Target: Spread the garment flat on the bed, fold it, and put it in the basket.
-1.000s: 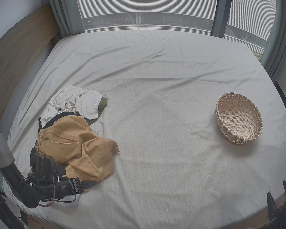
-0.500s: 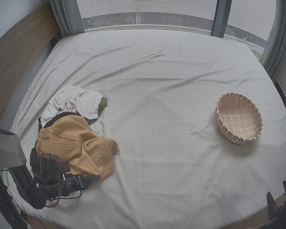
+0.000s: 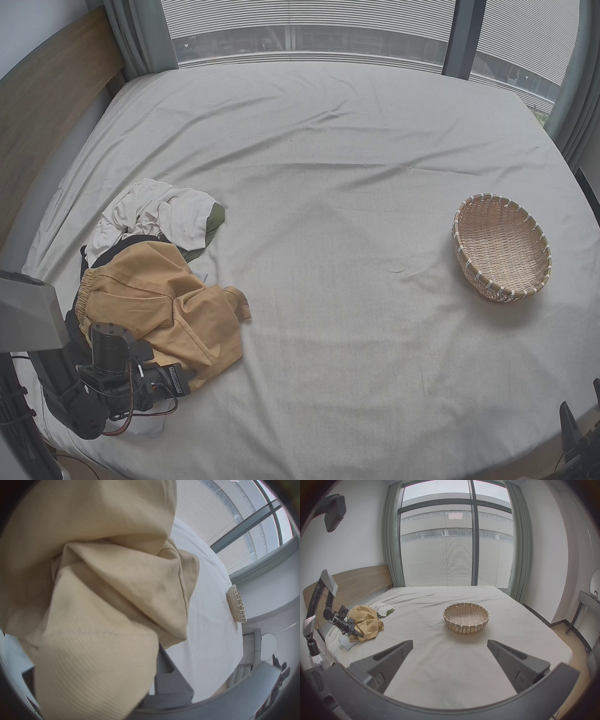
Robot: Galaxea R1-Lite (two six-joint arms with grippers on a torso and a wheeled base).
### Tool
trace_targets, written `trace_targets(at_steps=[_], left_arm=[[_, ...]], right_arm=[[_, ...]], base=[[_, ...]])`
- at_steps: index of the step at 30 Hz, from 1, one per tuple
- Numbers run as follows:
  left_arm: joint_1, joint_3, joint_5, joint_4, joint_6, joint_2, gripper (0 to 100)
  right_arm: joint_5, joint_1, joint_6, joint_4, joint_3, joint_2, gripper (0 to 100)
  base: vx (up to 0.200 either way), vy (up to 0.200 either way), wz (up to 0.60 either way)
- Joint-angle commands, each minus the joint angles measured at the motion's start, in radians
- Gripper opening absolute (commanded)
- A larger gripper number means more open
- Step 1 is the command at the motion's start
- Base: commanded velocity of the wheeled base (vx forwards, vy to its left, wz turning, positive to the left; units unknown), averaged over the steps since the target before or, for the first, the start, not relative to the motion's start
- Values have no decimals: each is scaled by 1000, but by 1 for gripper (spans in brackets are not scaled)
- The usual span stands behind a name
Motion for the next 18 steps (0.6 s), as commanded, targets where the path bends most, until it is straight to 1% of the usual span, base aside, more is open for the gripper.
trace_targets(at_steps=[1,5,11,13,15,17,18], left_arm=[[-13,-4,2,-28,-17,13,0],[-39,-21,8,-62,-63,5,0],[-76,-40,18,-68,-74,5,0],[-110,-62,20,-79,-94,4,0],[-137,-74,41,-95,-106,4,0],[-160,-94,83,-109,-121,5,0],[-160,-94,83,-109,-121,5,0]], right_arm=[[1,1,1,0,18,-10,100],[1,-1,1,0,18,-10,100],[1,-1,0,0,18,-10,100],[1,-1,1,0,18,-10,100],[1,-1,1,0,18,-10,100],[1,-1,1,0,18,-10,100],[1,-1,1,0,18,-10,100]], base=[[0,0,0],[0,0,0],[0,0,0],[0,0,0],[0,0,0],[0,0,0],[0,0,0]])
